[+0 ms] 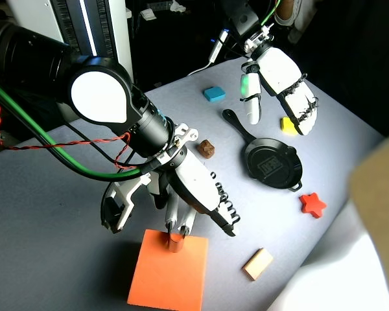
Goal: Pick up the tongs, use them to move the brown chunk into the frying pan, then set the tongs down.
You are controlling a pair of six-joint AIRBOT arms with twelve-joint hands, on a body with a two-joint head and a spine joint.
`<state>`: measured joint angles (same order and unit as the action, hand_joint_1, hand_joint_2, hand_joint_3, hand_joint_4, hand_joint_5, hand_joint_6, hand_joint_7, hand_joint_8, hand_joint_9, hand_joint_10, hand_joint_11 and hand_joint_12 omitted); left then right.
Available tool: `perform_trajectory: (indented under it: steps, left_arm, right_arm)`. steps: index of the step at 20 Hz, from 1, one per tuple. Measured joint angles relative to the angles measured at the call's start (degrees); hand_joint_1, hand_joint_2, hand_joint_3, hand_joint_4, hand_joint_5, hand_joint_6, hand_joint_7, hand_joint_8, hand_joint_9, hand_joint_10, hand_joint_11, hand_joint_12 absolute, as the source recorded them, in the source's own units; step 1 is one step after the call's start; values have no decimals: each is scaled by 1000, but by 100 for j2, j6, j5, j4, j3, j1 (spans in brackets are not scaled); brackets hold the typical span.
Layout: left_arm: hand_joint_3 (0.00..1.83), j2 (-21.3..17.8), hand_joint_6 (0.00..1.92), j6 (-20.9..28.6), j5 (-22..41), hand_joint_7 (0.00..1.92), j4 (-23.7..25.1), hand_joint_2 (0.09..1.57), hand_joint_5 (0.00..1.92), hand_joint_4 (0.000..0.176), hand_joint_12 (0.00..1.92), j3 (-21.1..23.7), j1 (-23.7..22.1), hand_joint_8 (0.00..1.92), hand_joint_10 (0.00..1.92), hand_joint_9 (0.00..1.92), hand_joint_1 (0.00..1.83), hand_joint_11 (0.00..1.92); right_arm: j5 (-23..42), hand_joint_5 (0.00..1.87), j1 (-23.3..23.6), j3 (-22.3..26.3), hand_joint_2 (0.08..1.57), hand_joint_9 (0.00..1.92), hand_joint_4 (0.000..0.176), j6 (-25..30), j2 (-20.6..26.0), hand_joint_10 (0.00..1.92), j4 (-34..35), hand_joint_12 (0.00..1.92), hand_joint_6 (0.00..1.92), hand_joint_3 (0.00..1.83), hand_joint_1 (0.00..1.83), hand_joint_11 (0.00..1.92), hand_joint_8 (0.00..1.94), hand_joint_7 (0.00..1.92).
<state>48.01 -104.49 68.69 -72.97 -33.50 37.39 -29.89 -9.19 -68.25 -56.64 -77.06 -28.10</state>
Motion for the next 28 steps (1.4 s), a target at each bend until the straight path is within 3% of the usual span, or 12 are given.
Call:
perform_trajectory:
  steps: [4, 8, 12, 17, 28]
  left_arm:
    - [1, 0, 3, -2, 9, 121, 2, 1255, 64, 3, 507, 35, 4, 3, 0, 142, 0, 0]
    - [2, 0, 6, 0, 4, 128, 7, 1256, 72, 5, 514, 42, 4, 5, 0, 137, 0, 0]
    - [0, 0, 5, 2, 7, 140, 7, 1252, 86, 0, 547, 42, 4, 4, 5, 157, 0, 0]
    - [0, 0, 2, 2, 33, 122, 7, 1243, 95, 0, 551, 42, 4, 0, 2, 145, 0, 0]
    - [0, 0, 0, 28, 42, 152, 7, 1248, 111, 0, 553, 59, 7, 1, 1, 169, 0, 0]
  right_arm:
    - [90, 197, -42, -28, 1016, 179, 0, 33, 2, 68, -15, 614, 51, 11, 1071, 0, 15, 228]
    - [94, 308, -42, -28, 1039, 297, 0, 50, 2, 134, -15, 1148, 98, 12, 1045, 0, 42, 363]
    - [98, 444, -42, -28, 1126, 371, 0, 85, 2, 567, -15, 1540, 397, 12, 1010, 0, 54, 644]
    - [85, 620, -42, -28, 1130, 559, 0, 173, 20, 734, -4, 1584, 594, 6, 1082, 219, 122, 880]
    - [26, 645, 229, 289, 1150, 558, 0, 533, 291, 752, -24, 1587, 583, 10, 1091, 221, 120, 888]
